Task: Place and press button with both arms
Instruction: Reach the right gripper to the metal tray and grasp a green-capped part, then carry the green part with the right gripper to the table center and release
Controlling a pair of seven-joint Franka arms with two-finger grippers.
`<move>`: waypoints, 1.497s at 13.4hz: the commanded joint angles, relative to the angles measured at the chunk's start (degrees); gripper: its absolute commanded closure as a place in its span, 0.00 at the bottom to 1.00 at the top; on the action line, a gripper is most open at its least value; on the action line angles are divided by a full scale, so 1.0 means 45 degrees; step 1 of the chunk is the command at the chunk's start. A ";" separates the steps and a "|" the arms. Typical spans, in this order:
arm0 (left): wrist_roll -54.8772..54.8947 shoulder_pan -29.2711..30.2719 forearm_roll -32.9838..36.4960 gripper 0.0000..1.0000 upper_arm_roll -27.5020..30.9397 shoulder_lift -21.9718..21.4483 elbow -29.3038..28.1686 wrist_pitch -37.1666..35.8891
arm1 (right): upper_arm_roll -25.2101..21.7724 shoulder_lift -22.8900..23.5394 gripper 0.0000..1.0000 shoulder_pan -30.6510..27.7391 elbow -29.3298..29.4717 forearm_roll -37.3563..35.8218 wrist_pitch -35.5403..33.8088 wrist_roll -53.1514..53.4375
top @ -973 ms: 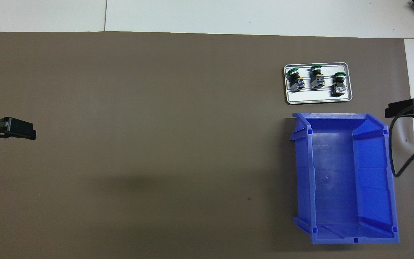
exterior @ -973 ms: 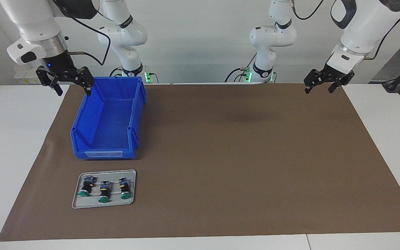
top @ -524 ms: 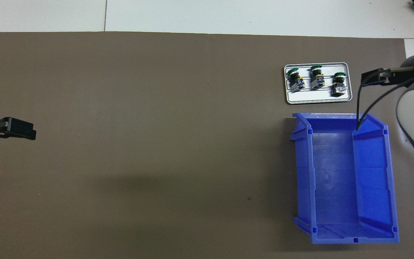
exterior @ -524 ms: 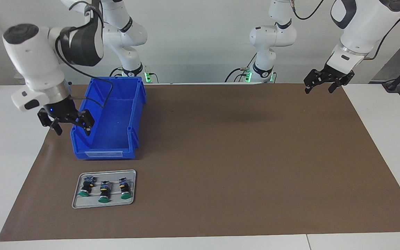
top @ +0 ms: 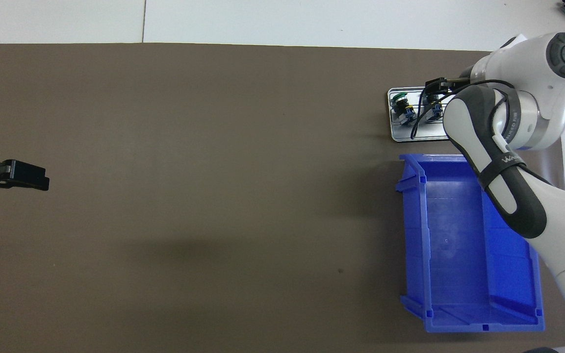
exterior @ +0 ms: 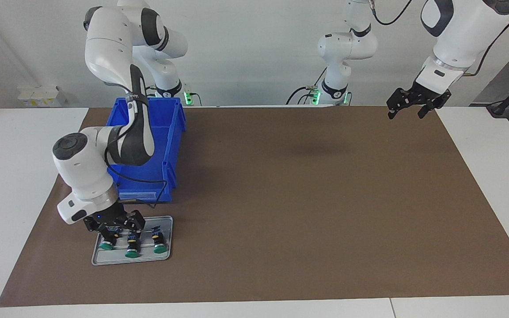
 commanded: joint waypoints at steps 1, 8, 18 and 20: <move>-0.0116 0.0001 0.0154 0.00 0.0006 -0.0263 -0.0217 -0.0050 | 0.0130 0.0232 0.00 -0.0041 -0.0039 0.0377 0.0225 -0.0903; -0.0116 0.0001 0.0154 0.00 0.0006 -0.0263 -0.0198 -0.0050 | 0.0110 -0.0022 0.27 -0.0060 -0.1820 0.0358 0.1592 -0.2407; -0.0116 0.0001 0.0154 0.00 0.0006 -0.0263 -0.0198 -0.0050 | -0.0007 -0.0041 1.00 0.0037 0.0848 0.0221 -0.1093 0.3024; -0.0116 0.0001 0.0154 0.00 0.0006 -0.0263 -0.0198 -0.0050 | 0.0012 -0.0449 1.00 0.0135 0.1654 0.0143 -0.2736 0.5995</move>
